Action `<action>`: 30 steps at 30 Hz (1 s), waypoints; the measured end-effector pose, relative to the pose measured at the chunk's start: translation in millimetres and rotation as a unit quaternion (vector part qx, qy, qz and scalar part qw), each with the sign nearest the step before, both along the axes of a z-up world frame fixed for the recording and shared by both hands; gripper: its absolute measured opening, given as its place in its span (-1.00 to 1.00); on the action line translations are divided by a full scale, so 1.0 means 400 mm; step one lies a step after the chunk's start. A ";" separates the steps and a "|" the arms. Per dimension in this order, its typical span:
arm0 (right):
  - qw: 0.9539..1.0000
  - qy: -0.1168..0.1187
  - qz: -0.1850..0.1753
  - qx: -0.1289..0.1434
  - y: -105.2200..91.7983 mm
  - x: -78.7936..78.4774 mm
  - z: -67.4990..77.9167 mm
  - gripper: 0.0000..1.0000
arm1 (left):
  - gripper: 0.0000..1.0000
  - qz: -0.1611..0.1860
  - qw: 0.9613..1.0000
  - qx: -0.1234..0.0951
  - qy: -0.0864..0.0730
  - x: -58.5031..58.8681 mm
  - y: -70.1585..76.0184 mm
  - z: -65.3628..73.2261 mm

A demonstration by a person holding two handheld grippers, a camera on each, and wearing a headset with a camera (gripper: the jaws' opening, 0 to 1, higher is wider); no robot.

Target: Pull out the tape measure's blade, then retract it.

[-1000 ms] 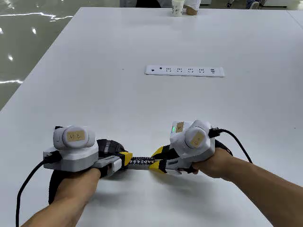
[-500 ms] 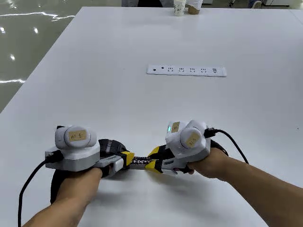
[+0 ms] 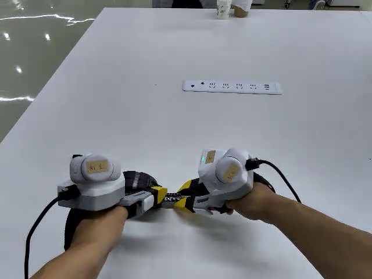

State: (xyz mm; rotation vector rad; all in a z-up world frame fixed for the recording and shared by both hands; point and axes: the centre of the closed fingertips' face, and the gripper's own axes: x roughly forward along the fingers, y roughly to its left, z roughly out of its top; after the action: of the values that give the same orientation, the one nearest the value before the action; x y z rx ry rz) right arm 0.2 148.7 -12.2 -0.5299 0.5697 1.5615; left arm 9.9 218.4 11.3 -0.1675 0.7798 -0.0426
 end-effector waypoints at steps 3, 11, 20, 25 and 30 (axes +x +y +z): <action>1.000 0.000 0.002 0.001 0.008 -0.002 0.000 -0.80 | 0.19 0.000 1.000 -0.001 0.001 0.000 0.000 0.000; 1.000 0.000 0.005 0.006 0.029 -0.006 0.002 -0.79 | 0.19 0.000 1.000 -0.004 0.001 0.000 0.002 0.000; 1.000 -0.003 0.013 0.007 0.047 -0.009 0.001 -0.79 | 0.20 0.000 1.000 -0.004 0.001 0.001 0.003 -0.001; 1.000 -0.013 0.021 0.003 0.052 -0.012 -0.001 -0.79 | 0.20 -0.001 1.000 -0.003 0.002 0.001 0.002 -0.001; 1.000 -0.013 0.022 0.003 0.052 -0.012 0.000 -0.78 | 0.20 -0.001 1.000 -0.004 0.002 0.001 0.001 -0.001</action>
State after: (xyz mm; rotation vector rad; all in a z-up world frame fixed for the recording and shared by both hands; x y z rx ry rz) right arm -4.6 169.5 -12.2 -0.5614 0.5363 1.5960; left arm 10.3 218.9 10.9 -0.1744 0.7830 -0.0467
